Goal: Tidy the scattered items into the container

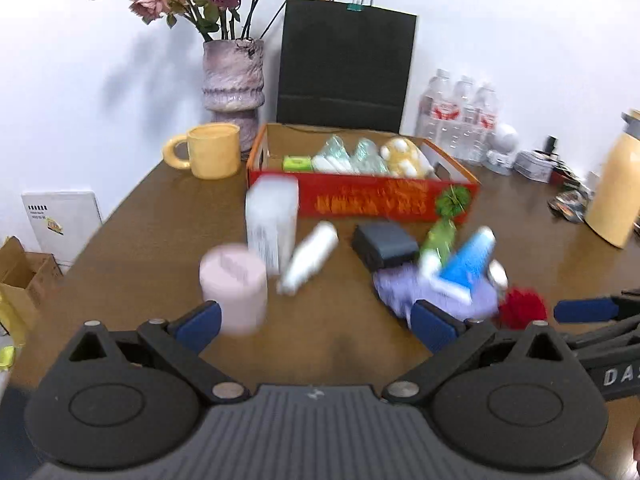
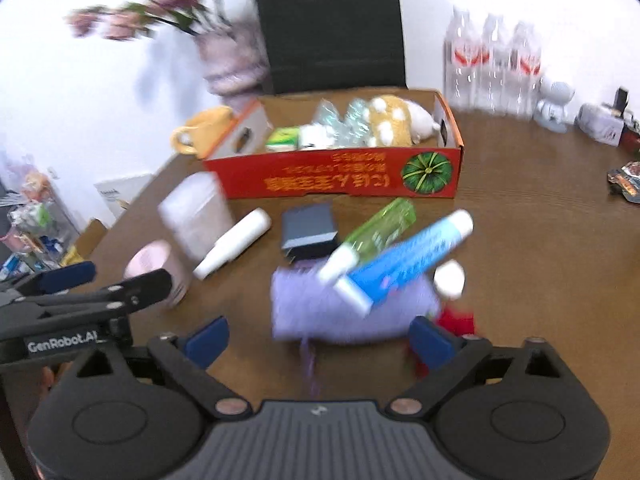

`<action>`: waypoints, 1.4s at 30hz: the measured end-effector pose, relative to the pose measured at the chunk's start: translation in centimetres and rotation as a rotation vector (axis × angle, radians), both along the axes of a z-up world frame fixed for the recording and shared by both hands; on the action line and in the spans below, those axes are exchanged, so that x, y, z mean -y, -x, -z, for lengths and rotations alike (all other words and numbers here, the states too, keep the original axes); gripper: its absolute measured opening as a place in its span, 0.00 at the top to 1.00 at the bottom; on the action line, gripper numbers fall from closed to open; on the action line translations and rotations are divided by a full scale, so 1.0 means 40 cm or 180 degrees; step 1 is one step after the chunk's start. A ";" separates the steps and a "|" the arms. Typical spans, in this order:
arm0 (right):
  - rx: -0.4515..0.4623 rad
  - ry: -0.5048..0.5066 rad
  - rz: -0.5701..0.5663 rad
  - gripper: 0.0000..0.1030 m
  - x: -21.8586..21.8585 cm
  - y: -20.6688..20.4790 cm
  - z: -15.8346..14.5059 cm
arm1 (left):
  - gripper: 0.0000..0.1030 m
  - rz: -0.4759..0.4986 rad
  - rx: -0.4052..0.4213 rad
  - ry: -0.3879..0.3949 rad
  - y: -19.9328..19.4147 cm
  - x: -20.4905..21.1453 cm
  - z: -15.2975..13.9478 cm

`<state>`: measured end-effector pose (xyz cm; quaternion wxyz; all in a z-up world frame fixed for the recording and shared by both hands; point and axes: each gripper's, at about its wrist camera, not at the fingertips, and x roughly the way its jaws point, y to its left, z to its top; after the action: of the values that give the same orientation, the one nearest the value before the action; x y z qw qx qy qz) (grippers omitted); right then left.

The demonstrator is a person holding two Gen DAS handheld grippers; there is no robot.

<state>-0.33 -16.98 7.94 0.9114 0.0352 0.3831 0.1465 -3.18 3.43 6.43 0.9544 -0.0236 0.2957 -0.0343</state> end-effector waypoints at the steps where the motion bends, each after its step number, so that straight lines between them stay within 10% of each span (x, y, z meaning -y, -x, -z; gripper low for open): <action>1: 0.0104 -0.0016 -0.0005 0.00 -0.001 0.039 0.024 | 0.00 -0.0002 0.0009 -0.0009 0.018 0.000 0.026; 8: 0.0156 0.0097 0.0309 0.00 0.031 0.098 0.177 | 0.00 -0.0059 0.0009 -0.0058 0.036 0.012 0.108; 42: 0.0383 0.0442 0.0587 0.00 0.027 0.085 0.211 | 0.00 -0.0097 -0.0240 -0.0295 0.010 0.078 0.167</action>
<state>-3.72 -18.07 -0.52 0.9425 -0.0018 0.3320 0.0372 -3.59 0.31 -0.24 0.9430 0.0149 0.3324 -0.0051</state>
